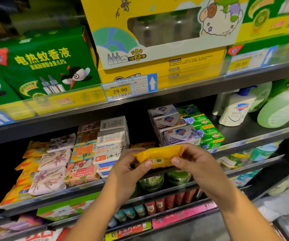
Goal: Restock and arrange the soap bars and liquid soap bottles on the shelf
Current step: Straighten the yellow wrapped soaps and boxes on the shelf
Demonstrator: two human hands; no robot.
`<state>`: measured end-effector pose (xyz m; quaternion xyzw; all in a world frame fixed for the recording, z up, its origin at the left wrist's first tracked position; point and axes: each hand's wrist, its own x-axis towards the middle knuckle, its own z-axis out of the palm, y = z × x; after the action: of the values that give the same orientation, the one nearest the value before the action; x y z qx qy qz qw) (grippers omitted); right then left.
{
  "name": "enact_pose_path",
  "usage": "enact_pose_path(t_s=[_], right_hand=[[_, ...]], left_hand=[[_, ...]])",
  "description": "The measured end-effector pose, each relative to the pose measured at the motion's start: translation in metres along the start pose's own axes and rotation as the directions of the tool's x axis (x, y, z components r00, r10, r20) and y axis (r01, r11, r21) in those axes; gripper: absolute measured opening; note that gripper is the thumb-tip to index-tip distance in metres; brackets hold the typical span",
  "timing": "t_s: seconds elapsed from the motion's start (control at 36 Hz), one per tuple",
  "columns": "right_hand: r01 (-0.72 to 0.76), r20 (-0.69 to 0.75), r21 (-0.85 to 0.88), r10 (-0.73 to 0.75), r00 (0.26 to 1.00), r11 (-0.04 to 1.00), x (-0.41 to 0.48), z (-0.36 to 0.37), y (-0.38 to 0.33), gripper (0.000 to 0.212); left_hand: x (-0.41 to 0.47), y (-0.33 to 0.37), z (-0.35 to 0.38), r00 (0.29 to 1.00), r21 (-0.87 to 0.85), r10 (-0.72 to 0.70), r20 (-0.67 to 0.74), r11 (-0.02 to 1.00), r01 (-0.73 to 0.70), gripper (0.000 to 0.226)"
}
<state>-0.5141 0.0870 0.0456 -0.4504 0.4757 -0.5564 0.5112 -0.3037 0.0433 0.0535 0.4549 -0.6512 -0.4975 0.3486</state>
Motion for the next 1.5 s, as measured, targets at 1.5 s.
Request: enact_pose_path(t_s=[1.5], right_hand=[[-0.214,0.112,-0.307,0.259,0.959,0.927,0.036,0.065,0.011,0.006]], left_hand=[[-0.014,-0.006,-0.046,0.904,-0.443,-0.425,0.039,0.804,0.397,0.025]])
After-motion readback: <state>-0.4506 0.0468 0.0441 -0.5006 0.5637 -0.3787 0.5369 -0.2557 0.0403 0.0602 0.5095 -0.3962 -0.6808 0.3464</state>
